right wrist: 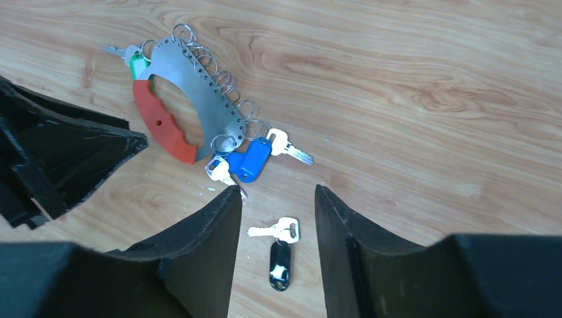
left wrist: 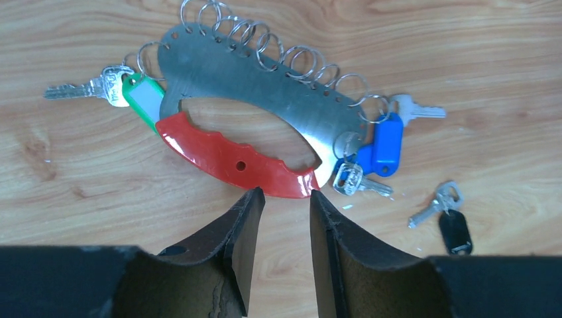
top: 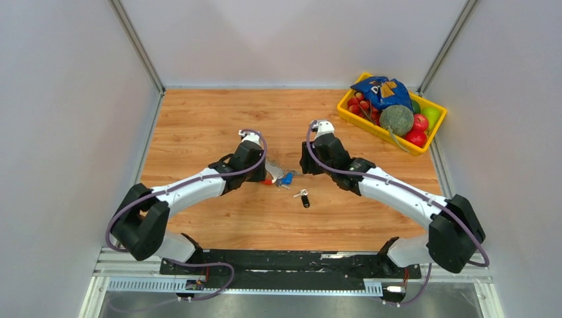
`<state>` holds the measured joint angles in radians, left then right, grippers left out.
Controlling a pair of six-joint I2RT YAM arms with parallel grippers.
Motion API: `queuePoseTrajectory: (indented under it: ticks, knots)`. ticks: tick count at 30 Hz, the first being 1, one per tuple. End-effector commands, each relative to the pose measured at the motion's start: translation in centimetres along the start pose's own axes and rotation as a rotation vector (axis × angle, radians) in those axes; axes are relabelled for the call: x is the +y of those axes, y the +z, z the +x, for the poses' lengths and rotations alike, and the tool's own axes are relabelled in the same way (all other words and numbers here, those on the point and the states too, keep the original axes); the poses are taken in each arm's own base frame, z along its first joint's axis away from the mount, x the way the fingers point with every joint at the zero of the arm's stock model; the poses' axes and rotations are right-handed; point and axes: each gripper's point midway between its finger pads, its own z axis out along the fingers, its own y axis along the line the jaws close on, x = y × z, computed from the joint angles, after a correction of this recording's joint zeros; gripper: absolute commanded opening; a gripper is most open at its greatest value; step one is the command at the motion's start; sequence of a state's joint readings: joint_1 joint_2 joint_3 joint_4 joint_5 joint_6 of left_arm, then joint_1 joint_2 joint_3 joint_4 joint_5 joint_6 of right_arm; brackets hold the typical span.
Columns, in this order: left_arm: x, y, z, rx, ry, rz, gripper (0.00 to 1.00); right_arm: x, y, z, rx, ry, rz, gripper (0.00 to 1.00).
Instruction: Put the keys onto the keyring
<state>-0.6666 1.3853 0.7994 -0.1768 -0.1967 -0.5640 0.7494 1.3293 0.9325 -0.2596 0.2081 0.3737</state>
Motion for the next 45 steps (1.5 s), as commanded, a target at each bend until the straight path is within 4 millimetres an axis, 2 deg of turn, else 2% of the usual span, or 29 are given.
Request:
queuePoseTrajectory:
  ticks: [1,6,12,19,24,34,45]
  knots:
    - [-0.8,1.8,-1.6,-0.045,-0.038,-0.016,0.41,2.2,1.9,-2.1,-0.038,0.068,-0.066,0.45]
    - [-0.3,3.2,-1.5,-0.043,-0.039,-0.058,0.38,1.9,4.8,-1.7,0.007,0.102,-0.064,0.44]
    - [0.7,4.9,-0.5,-0.01,-0.047,-0.091,0.38,1.7,7.9,0.1,0.09,0.193,-0.089,0.44]
    - [2.0,6.3,0.8,0.028,-0.062,-0.124,0.38,3.0,10.1,2.1,0.161,0.251,-0.141,0.44]
    - [3.2,7.2,2.0,0.065,-0.07,-0.158,0.37,3.2,11.3,2.6,0.173,0.262,-0.145,0.44]
    - [5.2,5.7,5.1,0.127,-0.06,-0.197,0.34,2.8,12.3,3.6,0.191,0.244,-0.126,0.44]
    - [6.7,3.1,7.3,0.14,-0.031,-0.19,0.31,4.4,11.4,4.6,0.205,0.201,-0.193,0.45]
